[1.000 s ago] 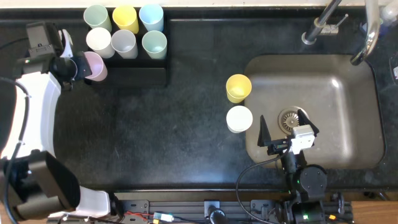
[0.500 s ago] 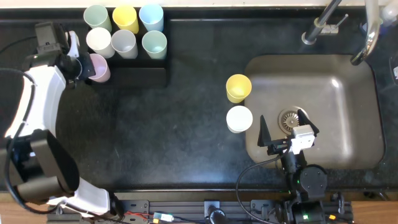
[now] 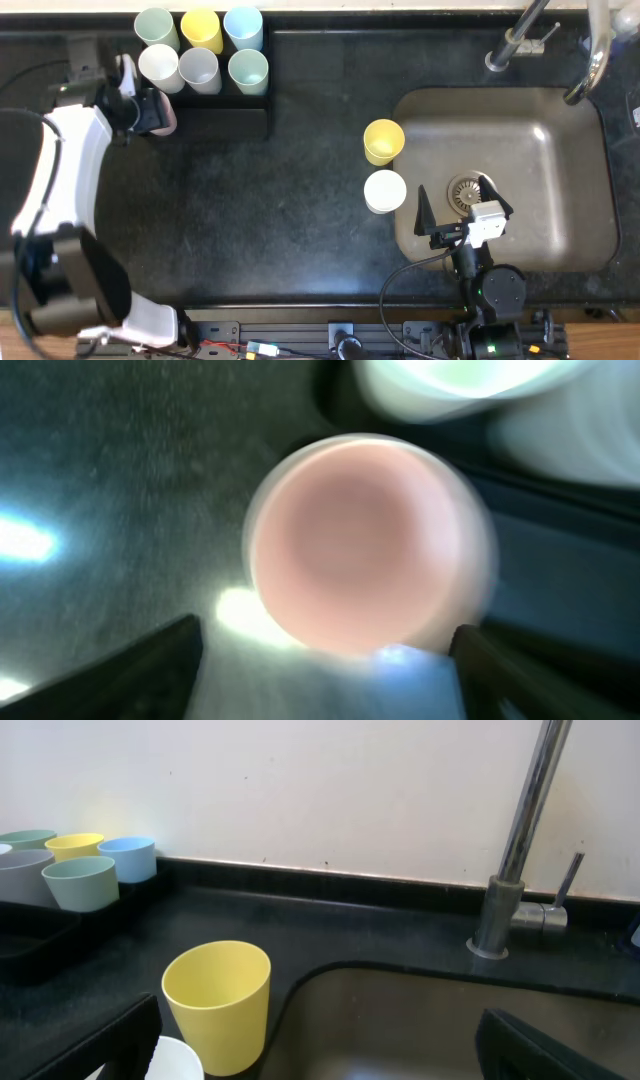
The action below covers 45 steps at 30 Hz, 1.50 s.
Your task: Store Cups
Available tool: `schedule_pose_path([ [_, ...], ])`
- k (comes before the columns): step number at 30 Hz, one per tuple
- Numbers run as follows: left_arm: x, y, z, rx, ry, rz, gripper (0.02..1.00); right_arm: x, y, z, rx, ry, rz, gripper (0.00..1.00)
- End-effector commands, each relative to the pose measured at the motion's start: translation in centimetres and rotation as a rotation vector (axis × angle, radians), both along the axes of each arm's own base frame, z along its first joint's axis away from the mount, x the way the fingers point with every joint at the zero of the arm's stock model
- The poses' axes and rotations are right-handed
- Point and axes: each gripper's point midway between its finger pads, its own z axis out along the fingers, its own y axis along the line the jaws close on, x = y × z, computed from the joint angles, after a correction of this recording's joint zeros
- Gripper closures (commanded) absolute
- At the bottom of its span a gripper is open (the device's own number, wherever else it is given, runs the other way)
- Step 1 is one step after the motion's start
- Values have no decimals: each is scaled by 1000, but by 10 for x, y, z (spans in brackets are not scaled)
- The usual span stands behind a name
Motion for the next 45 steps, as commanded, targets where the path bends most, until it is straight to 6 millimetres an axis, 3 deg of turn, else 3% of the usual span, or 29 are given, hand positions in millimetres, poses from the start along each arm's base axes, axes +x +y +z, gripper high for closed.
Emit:
schedule_pose_path([
  [1,11,-63,130,-10,-288,-5,108,0,0,-3,4,-2,0,5],
  [4,14,-133,161,-70,-361,-61,93,0,0,-3,4,-2,0,5],
  [7,12,-209,168,-160,-376,-133,77,0,0,-3,4,-2,0,5],
  [9,6,-252,155,-203,-334,-162,75,0,0,-3,4,-2,0,5],
  [13,-22,-324,102,-254,-142,-221,75,0,0,-3,4,-2,0,5],
  [17,-50,-371,49,-258,26,-314,82,0,0,-3,4,-2,0,3],
  [23,-62,-398,-7,-230,158,-356,108,0,0,-3,4,-2,0,7],
  [28,-48,-406,-31,-208,145,-360,112,0,0,-3,4,-2,0,7],
  [30,-42,-408,-39,-195,132,-369,156,0,0,-3,4,-2,0,5],
  [36,-35,-405,-59,-149,137,-358,428,0,0,-3,4,-2,0,5],
  [39,-35,-404,-67,-141,150,-354,627,0,0,-3,4,-2,0,3],
  [41,-33,-403,-66,-133,141,-353,853,0,0,-3,4,-2,0,5],
  [45,-26,-400,-49,-142,93,-345,965,0,0,-3,4,-2,0,5],
])
